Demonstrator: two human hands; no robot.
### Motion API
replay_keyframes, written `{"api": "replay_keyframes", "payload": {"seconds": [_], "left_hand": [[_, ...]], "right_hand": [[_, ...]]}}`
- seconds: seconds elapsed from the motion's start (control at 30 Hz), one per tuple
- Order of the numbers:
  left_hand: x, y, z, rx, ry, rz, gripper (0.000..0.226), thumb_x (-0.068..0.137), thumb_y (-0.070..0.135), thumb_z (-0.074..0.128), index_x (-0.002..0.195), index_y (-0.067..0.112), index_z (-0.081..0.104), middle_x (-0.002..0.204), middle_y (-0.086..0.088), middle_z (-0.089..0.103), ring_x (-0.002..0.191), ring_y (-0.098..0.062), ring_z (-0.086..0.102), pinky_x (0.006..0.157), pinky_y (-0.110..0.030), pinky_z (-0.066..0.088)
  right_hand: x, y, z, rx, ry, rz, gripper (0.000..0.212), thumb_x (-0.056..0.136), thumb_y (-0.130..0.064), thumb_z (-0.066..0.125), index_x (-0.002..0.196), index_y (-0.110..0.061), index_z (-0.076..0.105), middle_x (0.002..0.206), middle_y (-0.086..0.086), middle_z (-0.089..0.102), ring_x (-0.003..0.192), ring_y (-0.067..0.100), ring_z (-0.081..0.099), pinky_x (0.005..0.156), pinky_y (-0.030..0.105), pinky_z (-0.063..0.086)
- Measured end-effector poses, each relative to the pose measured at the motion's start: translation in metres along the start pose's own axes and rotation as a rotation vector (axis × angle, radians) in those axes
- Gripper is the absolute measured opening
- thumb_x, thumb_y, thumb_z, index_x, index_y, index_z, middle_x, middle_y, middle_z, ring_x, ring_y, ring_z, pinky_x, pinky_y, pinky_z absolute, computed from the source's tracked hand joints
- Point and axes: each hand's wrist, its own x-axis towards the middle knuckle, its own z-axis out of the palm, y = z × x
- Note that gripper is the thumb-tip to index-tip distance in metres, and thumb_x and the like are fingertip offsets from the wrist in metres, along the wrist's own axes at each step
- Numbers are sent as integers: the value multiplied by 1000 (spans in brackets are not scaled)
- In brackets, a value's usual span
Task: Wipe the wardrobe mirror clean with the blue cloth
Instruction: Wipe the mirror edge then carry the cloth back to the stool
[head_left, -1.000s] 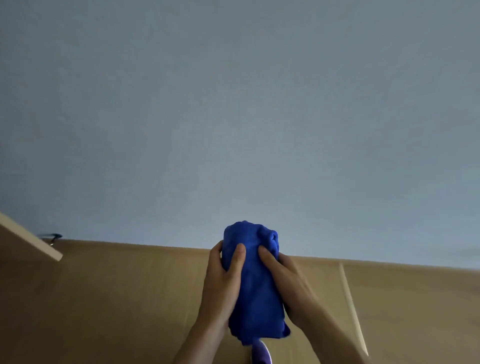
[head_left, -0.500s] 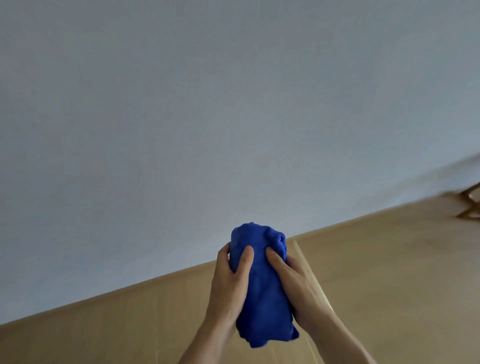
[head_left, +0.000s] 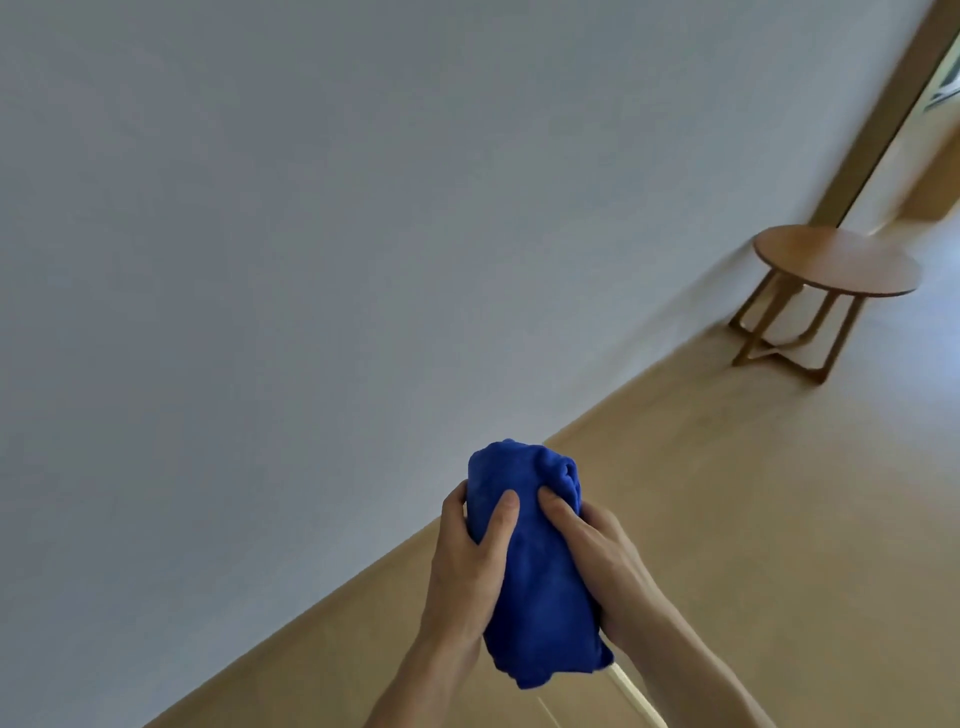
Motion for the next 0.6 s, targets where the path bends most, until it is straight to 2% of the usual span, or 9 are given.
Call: {"api": "replay_keyframes", "payload": {"seconds": [0.17, 0.4, 0.53, 0.6], "left_hand": [[16, 4, 52, 19, -147, 15, 46, 76, 57, 72, 117, 45, 56, 109, 21, 72, 99, -5, 72, 82, -30, 60], [62, -2, 107, 89, -291, -24, 37, 89, 45, 73, 121, 43, 54, 105, 25, 72, 96, -3, 72, 74, -23, 59], [99, 0, 135, 100, -379, -38, 52, 82, 52, 75, 128, 40, 54, 112, 21, 71, 101, -4, 71, 86, -31, 60], [122, 3, 149, 95, -417, -48, 58, 75, 56, 74, 127, 39, 55, 113, 19, 71, 102, -6, 72, 88, -35, 60]], "right_hand": [[8, -8, -50, 70, 117, -22, 31, 100, -37, 57, 99, -9, 70, 92, 14, 77, 87, 28, 76, 70, 34, 58], [36, -13, -97, 174, 250, -27, 33, 100, -36, 57, 99, -6, 69, 93, 17, 77, 87, 31, 75, 70, 33, 60], [63, -21, -117, 217, 320, -31, 31, 101, -35, 56, 102, -7, 70, 95, 16, 77, 88, 30, 75, 71, 34, 60], [79, -29, -124, 236, 359, -38, 31, 101, -34, 56, 103, -7, 70, 97, 15, 77, 90, 31, 75, 76, 39, 62]]}}
